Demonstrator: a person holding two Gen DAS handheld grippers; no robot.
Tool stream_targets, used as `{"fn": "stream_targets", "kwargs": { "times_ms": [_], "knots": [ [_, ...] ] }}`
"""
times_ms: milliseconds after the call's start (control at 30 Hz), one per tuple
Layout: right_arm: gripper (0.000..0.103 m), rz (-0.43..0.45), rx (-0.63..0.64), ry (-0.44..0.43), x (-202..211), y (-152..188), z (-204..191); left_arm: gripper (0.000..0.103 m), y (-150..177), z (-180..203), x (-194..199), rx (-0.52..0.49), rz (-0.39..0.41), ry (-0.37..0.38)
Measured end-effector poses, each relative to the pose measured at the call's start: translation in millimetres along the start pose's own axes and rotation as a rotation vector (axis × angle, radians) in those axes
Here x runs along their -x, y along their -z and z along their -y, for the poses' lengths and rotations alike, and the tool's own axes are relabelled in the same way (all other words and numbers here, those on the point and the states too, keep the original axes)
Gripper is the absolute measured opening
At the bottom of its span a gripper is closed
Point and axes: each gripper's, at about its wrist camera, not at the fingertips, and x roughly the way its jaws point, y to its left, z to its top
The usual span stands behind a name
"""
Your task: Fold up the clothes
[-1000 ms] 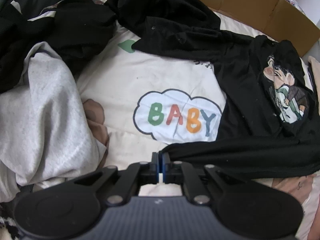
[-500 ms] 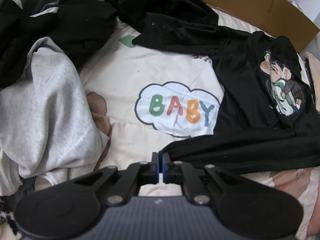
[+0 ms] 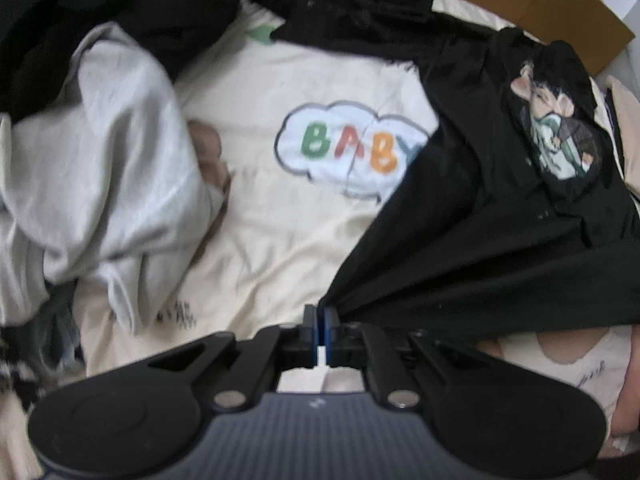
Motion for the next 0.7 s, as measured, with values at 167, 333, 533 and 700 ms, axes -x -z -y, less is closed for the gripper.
{"fn": "stream_targets", "kwargs": {
  "times_ms": [167,333,533,700],
  "knots": [
    [0.003,0.024,-0.048,0.011,-2.7,-3.6,9.3,0.003,7.2,-3.8,-4.0,0.002,-0.008,-0.021],
    [0.005,0.041,-0.053,0.031,-25.7,-20.0,11.8,0.003,1.4,-7.8,1.6,-0.007,0.011,-0.056],
    [0.044,0.025,-0.043,0.021,-58.7,-31.5,7.8,0.003,-5.2,-13.5,8.6,-0.017,0.032,-0.099],
    [0.044,-0.013,-0.028,-0.004,-74.0,-30.6,2.9,0.003,-4.7,-21.3,6.6,-0.015,0.027,-0.136]
  ]
}}
